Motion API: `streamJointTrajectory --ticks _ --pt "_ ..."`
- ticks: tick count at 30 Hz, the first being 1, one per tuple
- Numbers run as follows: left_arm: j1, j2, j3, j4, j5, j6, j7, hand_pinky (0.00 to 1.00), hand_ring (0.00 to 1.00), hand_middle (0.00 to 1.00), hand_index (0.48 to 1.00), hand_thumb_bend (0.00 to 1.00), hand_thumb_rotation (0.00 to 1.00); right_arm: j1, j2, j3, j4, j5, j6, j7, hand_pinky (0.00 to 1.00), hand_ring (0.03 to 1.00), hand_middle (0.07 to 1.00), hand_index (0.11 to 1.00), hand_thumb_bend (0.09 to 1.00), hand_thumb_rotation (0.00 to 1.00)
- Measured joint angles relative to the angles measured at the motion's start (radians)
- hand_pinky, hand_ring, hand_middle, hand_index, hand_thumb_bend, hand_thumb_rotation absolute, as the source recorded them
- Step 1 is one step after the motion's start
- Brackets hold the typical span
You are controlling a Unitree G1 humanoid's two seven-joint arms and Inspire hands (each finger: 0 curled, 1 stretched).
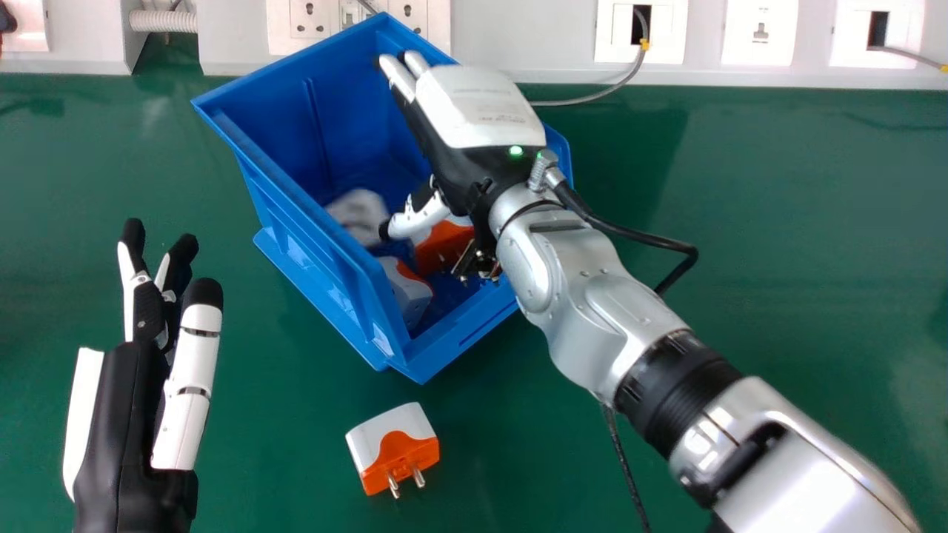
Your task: Pick all objects and put in blue box
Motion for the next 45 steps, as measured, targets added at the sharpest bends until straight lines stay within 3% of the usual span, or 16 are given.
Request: streamJointTrajectory --ticks 3,6,11,17,25,37,45 --pt "-0.003 -0.002 0.000 0.008 -0.010 -0.004 -0.006 1.00 1.00 0.98 0.970 0.30 0.83 0.090 -0.043 -0.021 -0.192 -0.008 0.010 -0.009 0.75 0.899 0.951 0.927 0.447 0.15" --pt "-0.003 -0.003 0.000 0.011 -0.009 -0.009 -0.007 1.00 1.00 0.98 0.976 0.31 0.85 0.200 -0.090 -0.052 -0.389 -0.007 0.005 -0.010 0.72 0.878 0.950 0.926 0.426 0.11" --pt "-0.003 -0.007 0.000 0.012 -0.004 -0.010 -0.004 1.00 1.00 0.99 0.982 0.32 0.86 0.444 -0.185 -0.124 -0.717 0.016 -0.041 0.011 0.65 0.851 0.916 0.894 0.415 0.23" --pt "-0.001 -0.009 0.001 0.015 -0.003 -0.019 -0.007 1.00 1.00 0.99 0.988 0.31 0.86 0.779 -0.322 -0.211 -0.916 0.060 -0.233 0.001 0.64 0.805 0.857 0.850 0.456 0.34" --pt "0.006 -0.010 0.004 0.024 0.002 -0.034 -0.001 1.00 1.00 0.98 0.986 0.28 0.85 1.091 -0.455 -0.298 -0.953 0.112 -0.549 -0.026 0.57 0.743 0.771 0.782 0.464 0.40" --pt "0.006 -0.011 0.004 0.084 0.002 -0.086 0.002 1.00 1.00 0.99 0.985 0.40 0.86 1.224 -0.494 -0.295 -0.873 0.067 -0.775 -0.022 0.59 0.712 0.734 0.739 0.464 0.37" --pt "0.010 -0.011 0.006 0.088 0.010 -0.093 0.018 1.00 1.00 0.99 0.991 0.37 0.87 1.150 -0.464 -0.228 -0.800 -0.020 -0.824 -0.015 0.58 0.710 0.754 0.742 0.460 0.39"
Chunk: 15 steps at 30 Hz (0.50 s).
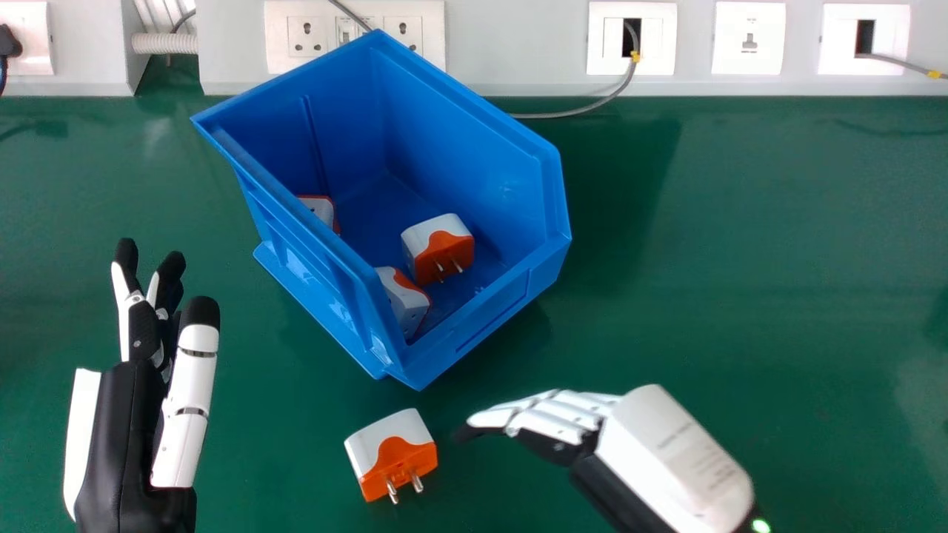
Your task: Pick all objects and put in blue box
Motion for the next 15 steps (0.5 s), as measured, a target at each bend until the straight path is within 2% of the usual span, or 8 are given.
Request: streamJointTrajectory --ticks 6,10,12,15 --pt "-0.012 0.003 0.005 0.019 -0.008 -0.008 -0.006 1.00 1.00 0.99 0.992 0.34 0.87 -0.115 0.016 0.062 0.040 -0.081 -0.027 0.007 0.63 0.767 0.802 0.794 0.401 0.37" --pt "-0.011 0.003 0.008 0.021 -0.008 -0.009 -0.005 1.00 1.00 0.99 0.989 0.34 0.88 -0.209 0.021 0.100 0.061 -0.138 -0.051 0.014 0.62 0.772 0.800 0.782 0.401 0.31" --pt "-0.012 0.003 0.007 0.021 -0.008 -0.011 -0.006 1.00 1.00 0.98 0.982 0.32 0.88 -0.266 0.026 0.118 0.079 -0.162 -0.069 0.010 0.60 0.765 0.794 0.772 0.436 0.27" --pt "-0.010 0.003 0.008 0.021 -0.007 -0.014 -0.004 1.00 1.00 0.98 0.984 0.31 0.88 -0.327 0.035 0.136 0.095 -0.186 -0.088 0.000 0.61 0.774 0.802 0.784 0.457 0.26"
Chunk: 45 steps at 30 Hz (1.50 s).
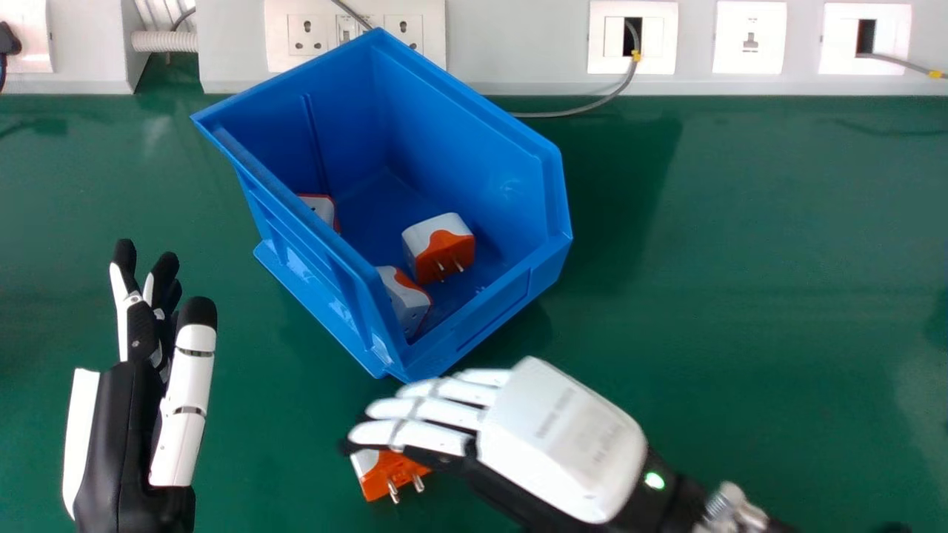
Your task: Pick all objects and put in blue box
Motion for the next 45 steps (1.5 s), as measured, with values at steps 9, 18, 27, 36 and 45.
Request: streamJointTrajectory --ticks 9,18,27,36,45 --pt "0.010 0.000 0.001 -0.002 0.003 0.000 0.005 1.00 1.00 0.99 0.991 0.32 0.90 -0.127 0.045 0.064 0.065 -0.075 0.000 -0.029 0.59 0.783 0.805 0.779 0.535 0.18" --pt "0.008 0.001 0.001 -0.003 0.005 -0.002 0.006 1.00 1.00 0.99 0.993 0.34 0.88 -0.205 0.053 0.143 0.101 -0.167 0.011 -0.028 0.64 0.853 0.867 0.837 0.494 0.00" --pt "0.000 0.001 0.001 -0.005 0.002 0.003 0.007 1.00 1.00 0.99 0.995 0.31 0.89 -0.301 0.057 0.235 0.168 -0.255 0.059 0.036 0.62 0.832 0.851 0.809 0.520 0.00" --pt "-0.003 0.001 -0.001 -0.004 0.001 0.002 0.007 1.00 1.00 0.99 0.995 0.30 0.91 -0.375 0.093 0.290 0.263 -0.317 0.143 0.024 0.63 0.830 0.850 0.809 0.464 0.00" --pt "-0.005 0.001 -0.001 -0.001 0.001 0.002 0.008 1.00 1.00 0.99 0.993 0.28 0.88 -0.409 0.123 0.311 0.321 -0.319 0.204 -0.060 0.63 0.836 0.856 0.815 0.448 0.00"
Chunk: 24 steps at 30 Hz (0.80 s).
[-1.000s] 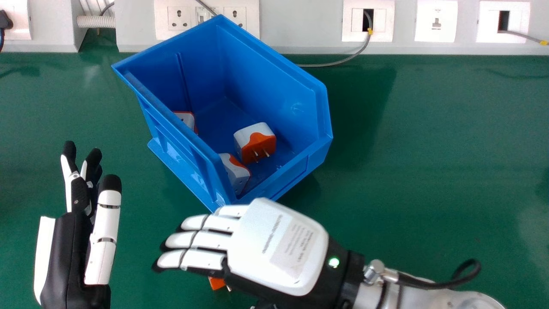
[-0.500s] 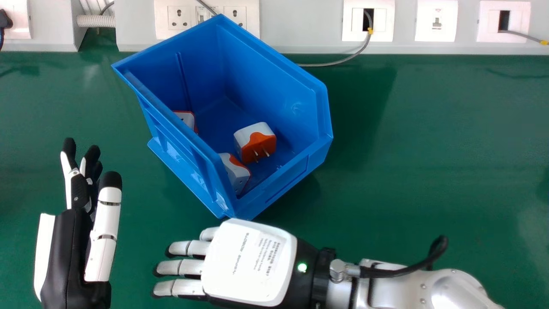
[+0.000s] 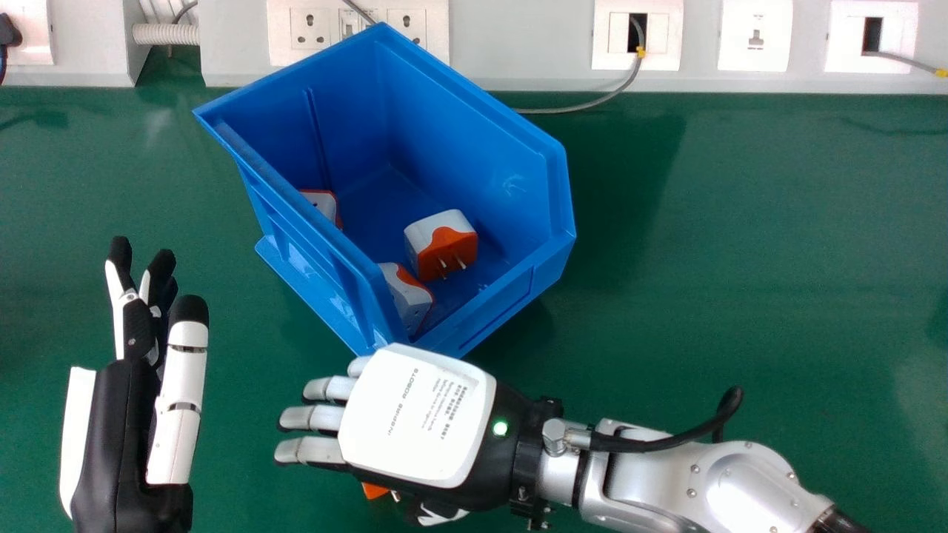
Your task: Pick all objects and put in blue box
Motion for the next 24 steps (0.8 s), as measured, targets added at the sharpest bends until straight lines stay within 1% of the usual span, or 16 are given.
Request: streamJointTrajectory --ticks 2,4,6,9,10,15,16,18,19,22,24 --pt "-0.003 0.000 0.000 0.001 -0.002 0.000 -0.001 1.00 1.00 0.99 0.994 0.31 0.86 -0.005 0.003 0.008 0.004 0.000 0.007 0.000 0.64 0.846 0.865 0.826 0.426 0.00" --pt "-0.005 0.000 0.000 0.002 -0.002 0.000 -0.001 1.00 1.00 0.99 0.996 0.33 0.85 -0.011 0.004 0.019 0.008 0.000 0.019 0.000 0.64 0.850 0.868 0.837 0.428 0.00" --pt "-0.005 -0.001 -0.001 0.002 -0.002 0.000 -0.001 1.00 1.00 0.99 0.995 0.34 0.86 -0.016 0.004 0.024 0.010 0.000 0.027 0.006 0.67 0.869 0.884 0.856 0.411 0.00" --pt "-0.004 -0.001 -0.001 0.002 0.000 0.000 0.000 1.00 1.00 0.99 0.996 0.34 0.89 -0.025 0.004 0.030 0.013 0.000 0.045 0.046 0.69 0.887 0.896 0.867 0.419 0.00" --pt "-0.004 -0.001 -0.001 0.002 0.000 0.000 0.000 1.00 1.00 0.99 0.995 0.31 0.89 -0.027 0.004 0.032 0.016 0.000 0.049 0.056 0.68 0.885 0.894 0.860 0.430 0.00" --pt "-0.005 -0.001 -0.001 0.002 0.001 0.000 0.001 1.00 1.00 0.99 0.990 0.29 0.89 -0.048 0.014 0.061 0.063 -0.006 0.078 0.078 0.68 0.884 0.889 0.845 0.487 0.00" --pt "-0.004 -0.002 -0.001 0.002 0.001 -0.001 0.003 1.00 1.00 0.98 0.987 0.27 0.89 -0.052 0.019 0.065 0.076 -0.013 0.084 0.078 0.68 0.871 0.879 0.835 0.508 0.00" --pt "-0.003 -0.003 -0.001 0.001 0.002 -0.003 0.009 1.00 1.00 0.99 0.989 0.25 0.89 -0.067 0.030 0.072 0.100 -0.015 0.089 0.073 0.67 0.861 0.870 0.823 0.530 0.00" --pt "-0.002 -0.003 -0.002 0.001 0.003 -0.004 0.009 1.00 1.00 0.99 0.993 0.26 0.89 -0.075 0.038 0.075 0.114 -0.015 0.093 0.068 0.67 0.856 0.865 0.822 0.539 0.00" --pt "0.004 -0.003 -0.004 0.001 0.000 -0.005 0.008 1.00 1.00 0.99 0.997 0.26 0.89 -0.102 0.071 0.086 0.159 -0.014 0.105 0.056 0.68 0.861 0.870 0.826 0.526 0.00" --pt "0.006 -0.004 -0.005 0.000 0.000 -0.005 0.009 1.00 1.00 0.99 0.993 0.27 0.89 -0.122 0.085 0.097 0.185 -0.015 0.109 0.051 0.67 0.842 0.856 0.818 0.547 0.00"
